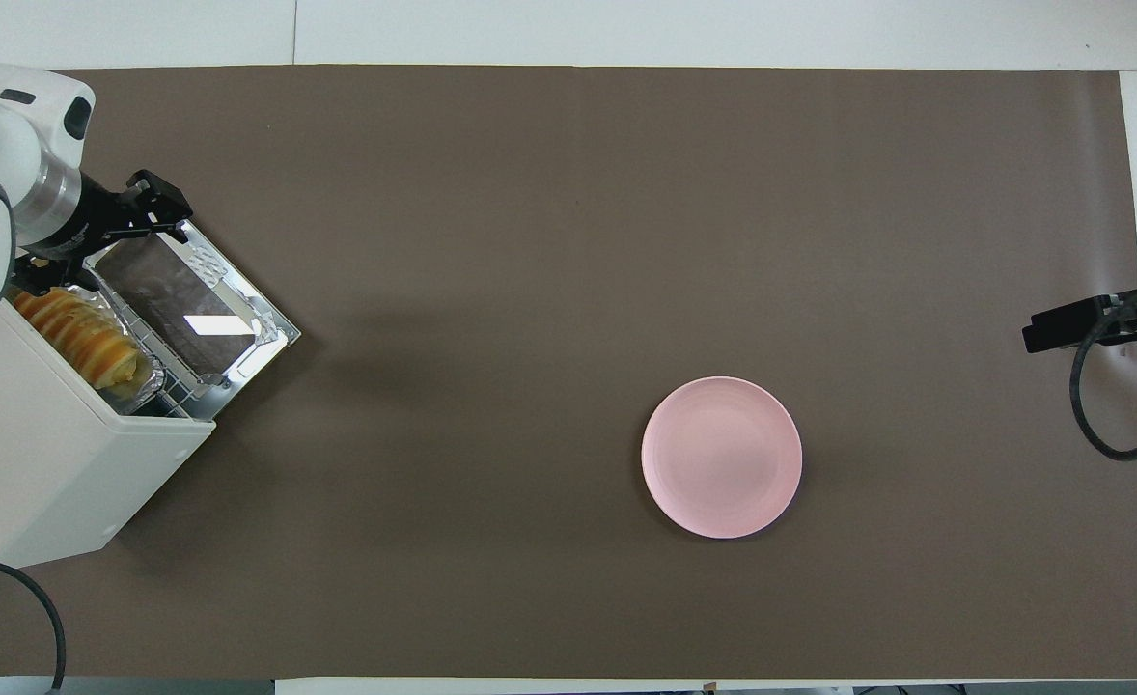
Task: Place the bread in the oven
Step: 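Carry the foil tray with the left gripper into the open oven, then open the left gripper inside the oven and withdraw it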
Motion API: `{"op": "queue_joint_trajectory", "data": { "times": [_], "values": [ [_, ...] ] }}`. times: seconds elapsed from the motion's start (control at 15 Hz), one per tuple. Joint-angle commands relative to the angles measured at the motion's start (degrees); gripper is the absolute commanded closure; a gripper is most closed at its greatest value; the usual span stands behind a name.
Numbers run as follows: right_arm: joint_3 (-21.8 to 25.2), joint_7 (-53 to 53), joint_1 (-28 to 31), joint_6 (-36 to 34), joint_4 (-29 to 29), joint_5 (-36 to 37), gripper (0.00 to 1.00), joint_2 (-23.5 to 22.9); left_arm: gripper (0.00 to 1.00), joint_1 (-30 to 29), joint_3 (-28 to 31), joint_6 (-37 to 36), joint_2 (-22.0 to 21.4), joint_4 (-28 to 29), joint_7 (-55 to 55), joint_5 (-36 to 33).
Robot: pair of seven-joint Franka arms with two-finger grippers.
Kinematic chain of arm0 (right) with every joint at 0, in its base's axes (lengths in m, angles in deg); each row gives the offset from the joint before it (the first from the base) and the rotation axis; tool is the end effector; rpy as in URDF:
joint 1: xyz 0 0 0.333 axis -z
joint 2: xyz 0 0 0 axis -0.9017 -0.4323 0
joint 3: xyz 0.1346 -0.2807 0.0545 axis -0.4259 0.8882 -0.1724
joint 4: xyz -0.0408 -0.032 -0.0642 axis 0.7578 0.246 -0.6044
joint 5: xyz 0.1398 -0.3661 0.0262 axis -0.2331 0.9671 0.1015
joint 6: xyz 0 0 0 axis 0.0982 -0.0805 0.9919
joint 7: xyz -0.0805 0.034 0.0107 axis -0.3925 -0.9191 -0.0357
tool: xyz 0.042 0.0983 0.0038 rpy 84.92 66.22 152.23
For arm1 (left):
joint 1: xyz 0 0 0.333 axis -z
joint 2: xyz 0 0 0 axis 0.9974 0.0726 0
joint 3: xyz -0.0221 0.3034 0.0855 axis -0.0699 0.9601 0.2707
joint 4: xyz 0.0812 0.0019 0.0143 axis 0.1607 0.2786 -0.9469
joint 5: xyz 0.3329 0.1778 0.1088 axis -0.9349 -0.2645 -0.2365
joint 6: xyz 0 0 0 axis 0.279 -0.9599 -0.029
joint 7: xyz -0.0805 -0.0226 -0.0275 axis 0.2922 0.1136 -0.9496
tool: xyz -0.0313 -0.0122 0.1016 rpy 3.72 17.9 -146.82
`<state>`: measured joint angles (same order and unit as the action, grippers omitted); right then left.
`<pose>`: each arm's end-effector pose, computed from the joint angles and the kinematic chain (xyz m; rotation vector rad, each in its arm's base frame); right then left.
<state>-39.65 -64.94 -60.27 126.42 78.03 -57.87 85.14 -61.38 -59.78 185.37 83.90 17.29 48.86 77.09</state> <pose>0.5236 -0.0186 0.6072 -3.1185 -0.1643 0.0832 0.6056 -0.0601 0.5252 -2.9661 -0.7137 0.0050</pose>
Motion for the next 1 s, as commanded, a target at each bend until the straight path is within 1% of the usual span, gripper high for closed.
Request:
{"op": "queue_joint_trajectory", "data": {
  "times": [0.0, 0.13, 0.33, 0.6, 0.67, 0.73, 0.8, 0.93],
  "values": [
    [-0.1, -0.7, 0.5, -0.2, 0.6, -0.6, 0.0, 0.7, 0.0, 0.1, 0.4, -5.6, -6.1, 0.9, -6.8, 1.4],
    [-0.1, -0.7, 0.5, -0.2, 0.7, -0.6, 0.0, 0.6, 0.0, 0.1, 0.4, -9.2, -8.8, 0.8, -14.8, 1.6],
    [-0.2, -0.7, 0.5, -0.2, 0.6, -0.6, 0.0, 0.6, 0.0, -0.4, 0.7, -15.1, -12.7, 0.9, -21.4, 1.5],
    [-0.1, -0.7, 0.5, -0.2, 0.7, -0.6, 0.0, 0.7, 0.0, -0.7, 0.6, -18.8, -15.0, 1.6, -23.1, 1.6],
    [-0.1, -0.7, 0.5, -0.2, 0.6, -0.6, 0.0, 0.6, 0.0, -1.8, 0.0, -20.0, -15.1, 1.1, -23.1, 1.5],
    [-0.2, -0.7, 0.5, -0.2, 0.7, -0.6, 0.0, 0.7, 0.0, -5.0, -2.6, -20.7, -15.0, 0.8, -23.1, 1.7],
    [-0.1, -0.7, 0.5, -0.2, 0.6, -0.6, 0.0, 0.6, 0.0, -10.9, -8.1, -20.8, -15.1, 0.8, -23.1, 2.2],
    [-0.1, -0.7, 0.5, -0.2, 0.6, -0.6, 0.0, 0.7, 0.0, -26.1, -22.6, -20.1, -14.9, 0.9, -23.4, 3.5]
  ]
}}
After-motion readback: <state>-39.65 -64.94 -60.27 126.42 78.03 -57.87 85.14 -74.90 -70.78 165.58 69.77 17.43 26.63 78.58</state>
